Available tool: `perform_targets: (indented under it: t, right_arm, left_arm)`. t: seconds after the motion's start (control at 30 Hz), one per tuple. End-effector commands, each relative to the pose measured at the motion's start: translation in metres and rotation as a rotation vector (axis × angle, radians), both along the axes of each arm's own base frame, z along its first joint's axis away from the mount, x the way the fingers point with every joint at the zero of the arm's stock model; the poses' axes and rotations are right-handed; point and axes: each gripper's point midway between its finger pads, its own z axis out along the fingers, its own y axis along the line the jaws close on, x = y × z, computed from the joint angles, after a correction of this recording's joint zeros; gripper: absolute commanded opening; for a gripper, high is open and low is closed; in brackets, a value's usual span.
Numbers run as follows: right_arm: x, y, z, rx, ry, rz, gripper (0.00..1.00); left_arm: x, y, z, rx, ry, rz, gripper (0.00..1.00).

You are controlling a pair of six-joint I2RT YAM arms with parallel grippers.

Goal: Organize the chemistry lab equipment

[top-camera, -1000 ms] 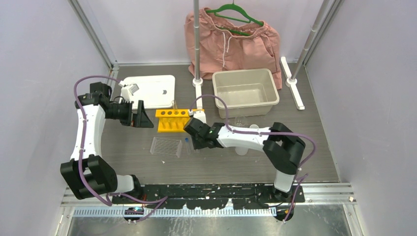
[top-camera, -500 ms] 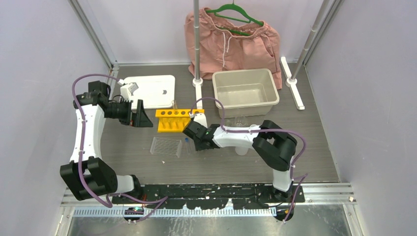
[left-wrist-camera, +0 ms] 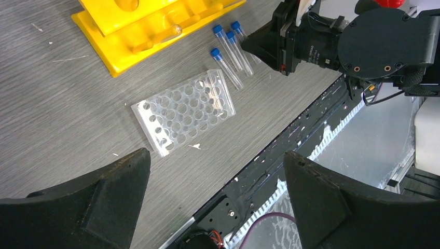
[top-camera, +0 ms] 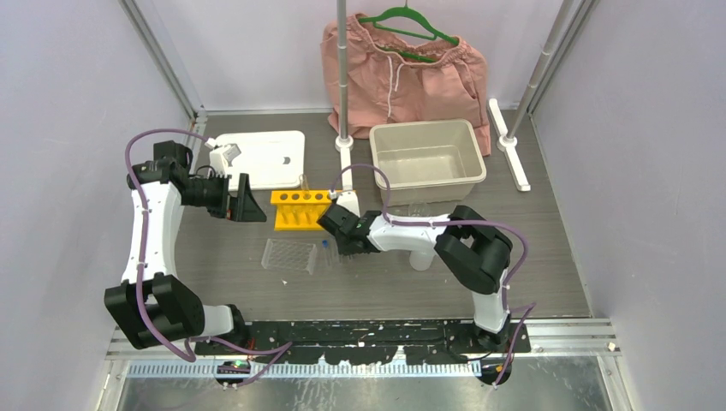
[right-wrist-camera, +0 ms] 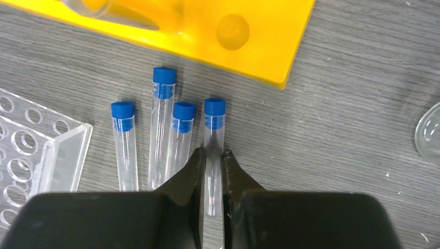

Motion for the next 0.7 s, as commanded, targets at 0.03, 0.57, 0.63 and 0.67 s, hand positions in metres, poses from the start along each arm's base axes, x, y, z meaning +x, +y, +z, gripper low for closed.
perform_targets:
  t: [0.03,0.57,0.63,0.67]
  right_arm:
    - [0.001,0.001,0.029,0.067,-0.036,0.001,0.04]
    - [-0.014,0.098,0.233,0.626,-0.216,0.127,0.01]
    - [-0.004,0.116,0.252,0.693,-0.232,0.096,0.01]
    - [-0.002,0.126,0.261,0.730,-0.235,0.096,0.01]
  left_arm:
    - [-0.002,-0.004,0.023,-0.019,-0.072,-0.016,1.00]
    - [-0.021,-0.031,0.045,-0.179,-0.140,-0.099,0.97]
    - [-0.023,-0.034,0.050,-0.205,-0.146,-0.103,0.96]
    - [-0.024,-0.036,0.052,-0.213,-0.151,-0.106,0.95]
